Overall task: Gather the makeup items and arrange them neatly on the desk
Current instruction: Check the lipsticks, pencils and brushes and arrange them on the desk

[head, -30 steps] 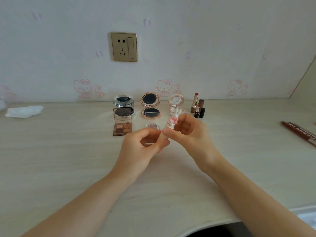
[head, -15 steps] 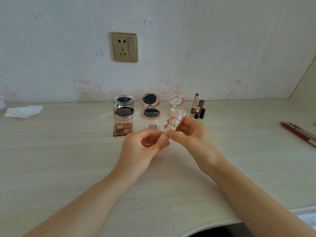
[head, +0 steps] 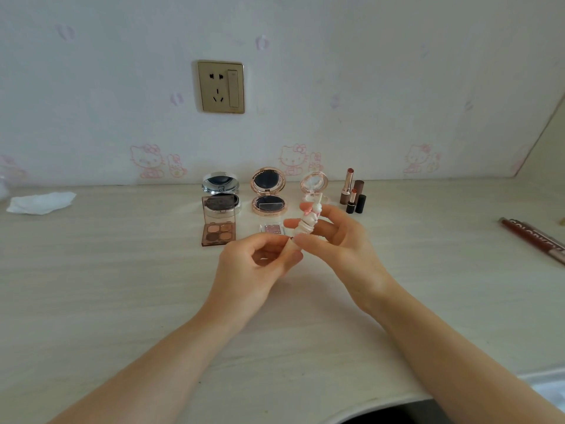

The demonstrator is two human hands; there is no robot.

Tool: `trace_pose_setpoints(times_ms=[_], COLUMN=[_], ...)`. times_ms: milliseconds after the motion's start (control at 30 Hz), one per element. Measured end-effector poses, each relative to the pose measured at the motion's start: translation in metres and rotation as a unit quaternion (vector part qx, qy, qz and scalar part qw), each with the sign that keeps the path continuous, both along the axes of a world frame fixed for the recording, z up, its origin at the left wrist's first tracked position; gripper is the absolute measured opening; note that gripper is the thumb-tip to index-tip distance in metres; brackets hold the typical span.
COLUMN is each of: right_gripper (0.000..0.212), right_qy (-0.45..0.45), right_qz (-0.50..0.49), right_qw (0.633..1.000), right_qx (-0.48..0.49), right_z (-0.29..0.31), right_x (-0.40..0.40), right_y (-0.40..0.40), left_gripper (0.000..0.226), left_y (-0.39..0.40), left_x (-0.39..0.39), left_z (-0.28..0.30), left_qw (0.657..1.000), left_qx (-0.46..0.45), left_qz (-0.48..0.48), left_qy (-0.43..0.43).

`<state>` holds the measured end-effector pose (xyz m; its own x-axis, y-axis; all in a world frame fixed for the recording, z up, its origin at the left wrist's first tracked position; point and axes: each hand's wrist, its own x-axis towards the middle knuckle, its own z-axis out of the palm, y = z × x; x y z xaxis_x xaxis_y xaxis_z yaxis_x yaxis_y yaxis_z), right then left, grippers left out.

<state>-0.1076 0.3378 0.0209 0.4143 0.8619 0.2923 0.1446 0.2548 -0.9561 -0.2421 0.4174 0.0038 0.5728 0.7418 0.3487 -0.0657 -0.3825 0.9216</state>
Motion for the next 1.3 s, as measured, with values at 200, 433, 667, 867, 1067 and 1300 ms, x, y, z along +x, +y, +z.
trace_pose_setpoints(times_ms=[200,433,667,867,1067,1300], right_gripper=[0.019,0.032,0.021,0.028,0.029,0.021], right_qy=[-0.031,0.000,0.050,0.036,0.052,0.088], right_qz=[-0.084,-0.058,-0.033,-0.074,-0.075,-0.066], right_qw=[0.996,0.998,0.998,0.996,0.996,0.994], right_qx=[-0.020,-0.010,0.004,-0.016,-0.003,0.012], right_z=[-0.004,-0.003,-0.003,-0.003,-0.004,-0.004], right_x=[-0.001,0.001,0.004,0.003,0.005,0.011], right_y=[0.003,0.002,0.001,0.003,0.004,0.004], left_gripper=[0.011,0.006,0.006,0.008,0.008,0.012], left_y=[0.000,0.002,0.002,0.002,0.003,0.001], left_x=[0.001,0.001,0.001,0.001,0.001,0.001], left_z=[-0.001,-0.001,-0.001,-0.001,-0.001,0.000], left_qw=[1.000,1.000,1.000,1.000,1.000,0.999], left_qx=[-0.006,-0.017,-0.022,-0.022,-0.014,-0.043], left_qz=[-0.003,-0.002,0.012,0.010,0.018,-0.005], left_qy=[0.004,-0.004,-0.002,-0.006,-0.004,-0.020])
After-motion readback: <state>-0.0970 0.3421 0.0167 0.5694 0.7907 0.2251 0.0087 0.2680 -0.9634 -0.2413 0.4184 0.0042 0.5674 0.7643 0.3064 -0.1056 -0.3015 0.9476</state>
